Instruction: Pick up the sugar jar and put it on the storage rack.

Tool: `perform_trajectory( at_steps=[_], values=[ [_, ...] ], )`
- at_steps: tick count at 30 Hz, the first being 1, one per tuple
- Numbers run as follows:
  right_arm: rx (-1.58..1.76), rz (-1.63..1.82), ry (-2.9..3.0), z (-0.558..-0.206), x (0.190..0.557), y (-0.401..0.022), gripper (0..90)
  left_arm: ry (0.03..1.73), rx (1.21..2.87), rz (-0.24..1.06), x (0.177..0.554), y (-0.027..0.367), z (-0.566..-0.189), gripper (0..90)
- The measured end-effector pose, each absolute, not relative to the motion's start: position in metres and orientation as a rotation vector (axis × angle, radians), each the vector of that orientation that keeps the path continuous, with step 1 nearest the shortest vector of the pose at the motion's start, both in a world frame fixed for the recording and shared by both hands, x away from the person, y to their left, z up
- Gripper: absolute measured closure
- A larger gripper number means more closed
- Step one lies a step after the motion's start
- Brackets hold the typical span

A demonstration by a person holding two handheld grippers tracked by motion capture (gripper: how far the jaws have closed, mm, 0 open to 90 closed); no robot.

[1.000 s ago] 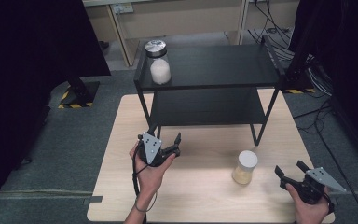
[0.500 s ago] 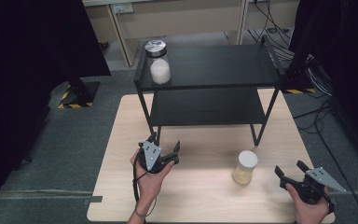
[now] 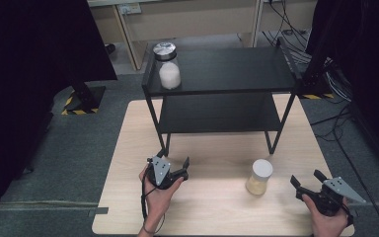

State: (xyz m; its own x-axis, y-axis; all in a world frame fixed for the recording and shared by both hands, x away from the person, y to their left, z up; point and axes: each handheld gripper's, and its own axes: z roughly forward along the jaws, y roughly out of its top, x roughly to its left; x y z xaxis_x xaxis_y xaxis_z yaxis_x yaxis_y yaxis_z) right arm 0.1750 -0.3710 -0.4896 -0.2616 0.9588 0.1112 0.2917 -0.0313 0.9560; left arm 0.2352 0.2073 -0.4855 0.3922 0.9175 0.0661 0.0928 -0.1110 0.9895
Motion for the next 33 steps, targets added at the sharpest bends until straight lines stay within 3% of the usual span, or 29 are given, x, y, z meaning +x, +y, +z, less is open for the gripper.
perform_trajectory(
  at_steps=[33],
  values=[
    [1.323,1.317,1.615,-0.489,0.176,-0.369,8.1,1.003,1.549,0.816,0.235,0.216,-0.513,8.8]
  ],
)
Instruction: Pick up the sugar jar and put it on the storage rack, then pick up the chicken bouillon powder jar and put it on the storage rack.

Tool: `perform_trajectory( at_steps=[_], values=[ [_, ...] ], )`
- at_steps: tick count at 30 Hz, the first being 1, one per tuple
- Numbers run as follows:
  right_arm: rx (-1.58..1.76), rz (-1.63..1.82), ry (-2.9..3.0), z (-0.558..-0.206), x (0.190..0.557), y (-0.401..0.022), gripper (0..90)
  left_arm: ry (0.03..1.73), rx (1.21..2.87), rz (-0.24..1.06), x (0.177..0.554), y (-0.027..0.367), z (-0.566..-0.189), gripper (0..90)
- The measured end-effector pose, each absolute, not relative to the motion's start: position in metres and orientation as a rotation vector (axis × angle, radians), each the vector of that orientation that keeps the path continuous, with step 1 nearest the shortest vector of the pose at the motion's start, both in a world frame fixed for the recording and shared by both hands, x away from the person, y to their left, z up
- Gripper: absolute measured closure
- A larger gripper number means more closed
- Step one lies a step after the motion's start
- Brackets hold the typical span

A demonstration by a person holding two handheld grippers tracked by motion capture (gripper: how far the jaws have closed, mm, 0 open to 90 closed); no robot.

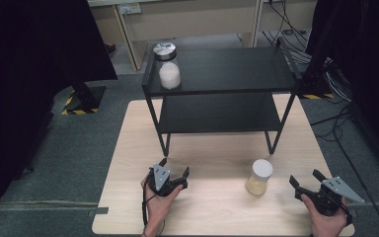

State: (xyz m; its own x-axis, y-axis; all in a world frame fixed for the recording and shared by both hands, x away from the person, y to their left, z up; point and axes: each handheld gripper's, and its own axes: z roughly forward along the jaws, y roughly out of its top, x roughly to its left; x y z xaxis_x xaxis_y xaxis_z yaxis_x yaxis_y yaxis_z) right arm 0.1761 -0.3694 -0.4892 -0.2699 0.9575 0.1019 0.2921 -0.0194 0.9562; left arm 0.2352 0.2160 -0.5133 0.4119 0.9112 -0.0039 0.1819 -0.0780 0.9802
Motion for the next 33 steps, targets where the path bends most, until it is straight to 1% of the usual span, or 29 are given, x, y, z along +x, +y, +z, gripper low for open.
perform_trajectory(
  at_steps=[25,33],
  values=[
    [1.324,1.345,1.622,-0.4899,0.1770,-0.3738,7.2,1.010,1.554,0.811,0.2363,0.2159,-0.5119,8.9],
    [1.270,1.364,1.674,-0.4899,0.1784,-0.3793,6.8,1.015,1.549,0.801,0.2369,0.2175,-0.5120,8.9]
  ],
)
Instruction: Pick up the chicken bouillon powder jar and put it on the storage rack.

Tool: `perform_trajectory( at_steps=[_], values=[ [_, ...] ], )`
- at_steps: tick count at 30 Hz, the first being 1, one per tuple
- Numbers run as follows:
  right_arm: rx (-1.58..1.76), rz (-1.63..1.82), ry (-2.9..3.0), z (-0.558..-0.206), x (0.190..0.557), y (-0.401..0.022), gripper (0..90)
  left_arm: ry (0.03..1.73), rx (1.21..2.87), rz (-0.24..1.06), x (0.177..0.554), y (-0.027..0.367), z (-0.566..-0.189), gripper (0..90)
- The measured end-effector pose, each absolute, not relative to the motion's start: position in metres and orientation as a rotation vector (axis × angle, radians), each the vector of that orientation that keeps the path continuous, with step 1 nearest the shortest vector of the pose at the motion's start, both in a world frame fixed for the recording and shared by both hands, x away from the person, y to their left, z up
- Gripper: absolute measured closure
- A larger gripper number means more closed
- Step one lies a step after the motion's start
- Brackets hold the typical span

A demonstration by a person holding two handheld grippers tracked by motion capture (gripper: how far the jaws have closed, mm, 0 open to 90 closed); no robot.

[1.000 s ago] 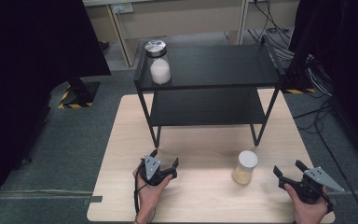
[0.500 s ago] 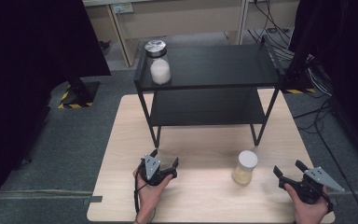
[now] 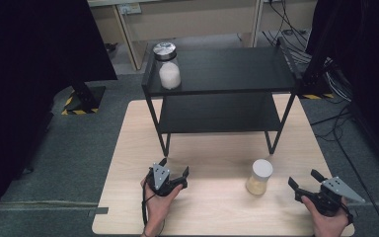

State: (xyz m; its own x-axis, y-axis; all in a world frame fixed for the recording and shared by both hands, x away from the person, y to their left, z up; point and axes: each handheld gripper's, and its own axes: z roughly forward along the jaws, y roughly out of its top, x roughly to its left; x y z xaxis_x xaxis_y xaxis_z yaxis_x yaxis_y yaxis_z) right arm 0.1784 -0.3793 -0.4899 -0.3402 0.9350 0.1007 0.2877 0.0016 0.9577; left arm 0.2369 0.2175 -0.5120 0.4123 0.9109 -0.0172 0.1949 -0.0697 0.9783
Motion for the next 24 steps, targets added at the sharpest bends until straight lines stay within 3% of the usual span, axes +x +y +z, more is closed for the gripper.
perform_trajectory(
  at_steps=[24],
  values=[
    [0.967,1.515,1.912,-0.475,0.194,-0.353,5.3,1.019,1.546,0.792,0.238,0.217,-0.512,8.7]
  ],
)
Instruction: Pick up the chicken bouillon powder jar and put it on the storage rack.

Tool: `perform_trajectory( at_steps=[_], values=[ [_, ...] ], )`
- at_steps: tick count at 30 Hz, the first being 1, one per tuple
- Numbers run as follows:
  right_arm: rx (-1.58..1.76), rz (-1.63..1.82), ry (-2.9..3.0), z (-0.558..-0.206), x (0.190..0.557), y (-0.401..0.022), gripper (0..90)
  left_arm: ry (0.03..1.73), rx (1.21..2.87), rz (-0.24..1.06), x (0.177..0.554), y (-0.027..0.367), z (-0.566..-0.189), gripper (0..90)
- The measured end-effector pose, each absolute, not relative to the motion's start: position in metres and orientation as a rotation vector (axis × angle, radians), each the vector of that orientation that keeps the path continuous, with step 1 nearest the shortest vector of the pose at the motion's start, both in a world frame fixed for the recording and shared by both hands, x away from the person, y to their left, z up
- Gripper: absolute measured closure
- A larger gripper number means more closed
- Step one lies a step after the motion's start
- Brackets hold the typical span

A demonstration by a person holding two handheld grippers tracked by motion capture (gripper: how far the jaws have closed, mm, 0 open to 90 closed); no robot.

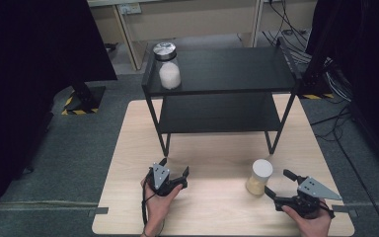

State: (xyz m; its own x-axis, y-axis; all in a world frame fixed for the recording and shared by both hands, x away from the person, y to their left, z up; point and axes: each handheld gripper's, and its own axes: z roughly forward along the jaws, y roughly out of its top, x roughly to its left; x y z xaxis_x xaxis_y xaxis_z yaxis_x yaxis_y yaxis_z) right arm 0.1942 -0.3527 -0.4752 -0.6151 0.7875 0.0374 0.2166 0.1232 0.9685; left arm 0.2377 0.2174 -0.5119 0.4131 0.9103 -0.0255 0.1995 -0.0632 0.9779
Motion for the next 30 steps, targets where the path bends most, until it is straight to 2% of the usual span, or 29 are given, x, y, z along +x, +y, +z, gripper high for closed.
perform_trajectory(
  at_steps=[7,15,21,30],
  values=[
    [0.930,1.505,1.941,-0.472,0.205,-0.334,9.0,1.012,1.554,0.799,0.238,0.217,-0.512,8.8],
    [0.926,1.498,1.925,-0.478,0.214,-0.322,21.3,1.012,1.556,0.797,0.238,0.217,-0.511,8.8],
    [0.893,1.498,1.919,-0.480,0.214,-0.317,34.0,1.010,1.555,0.799,0.238,0.218,-0.512,8.8],
    [0.915,1.461,1.915,-0.474,0.211,-0.310,34.8,1.016,1.547,0.792,0.238,0.218,-0.512,8.9]
  ],
)
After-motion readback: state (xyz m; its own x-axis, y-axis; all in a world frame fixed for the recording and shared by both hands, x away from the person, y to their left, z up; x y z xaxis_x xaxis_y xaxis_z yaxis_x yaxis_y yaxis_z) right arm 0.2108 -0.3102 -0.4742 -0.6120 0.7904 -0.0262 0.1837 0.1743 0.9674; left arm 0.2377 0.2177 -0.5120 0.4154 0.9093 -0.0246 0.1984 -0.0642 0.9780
